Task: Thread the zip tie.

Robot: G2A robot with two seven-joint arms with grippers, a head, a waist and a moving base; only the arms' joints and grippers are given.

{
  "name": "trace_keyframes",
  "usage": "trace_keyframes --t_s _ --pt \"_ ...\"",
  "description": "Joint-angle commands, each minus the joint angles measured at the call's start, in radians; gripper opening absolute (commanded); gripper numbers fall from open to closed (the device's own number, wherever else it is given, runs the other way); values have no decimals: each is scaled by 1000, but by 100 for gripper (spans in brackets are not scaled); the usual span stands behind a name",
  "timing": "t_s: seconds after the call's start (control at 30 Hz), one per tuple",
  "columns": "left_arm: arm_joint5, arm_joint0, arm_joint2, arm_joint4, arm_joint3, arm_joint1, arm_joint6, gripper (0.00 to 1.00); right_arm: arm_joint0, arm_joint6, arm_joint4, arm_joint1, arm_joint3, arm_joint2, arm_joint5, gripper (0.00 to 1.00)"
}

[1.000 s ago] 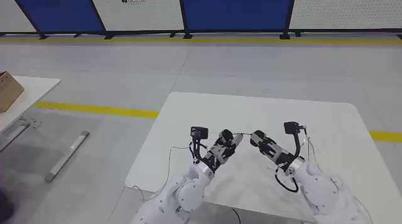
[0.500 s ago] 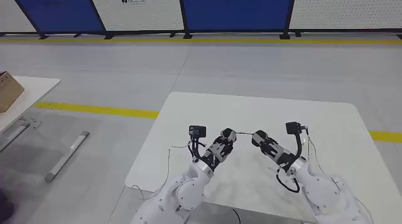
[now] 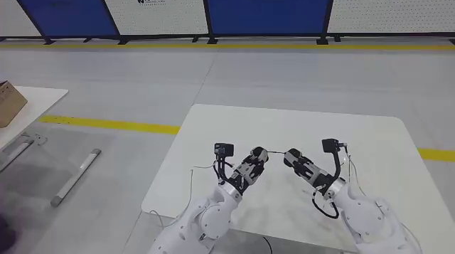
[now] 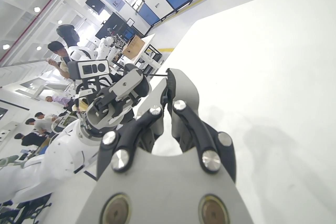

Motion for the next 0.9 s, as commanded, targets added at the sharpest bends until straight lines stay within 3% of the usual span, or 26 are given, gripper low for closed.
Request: trace_keyframes --t_s 0.0,0.3,0.47,0.77,0.87 --pt "19 0 -2 -19 -2 -2 11 0 0 1 11 0 -2 0 -2 100" --pt "54 0 -18 -175 -17 -16 64 0 -8 -17 11 2 1 18 12 100" --pt "55 8 -50 -331 -40 -16 -21 0 -16 -24 -44 8 18 43 71 100" --pt "55 8 -50 -331 -40 -16 -21 0 -18 -20 -61 8 15 39 82 100" --pt "56 6 -51 -408 -42 -19 -52 0 -12 -41 -170 11 9 30 71 100"
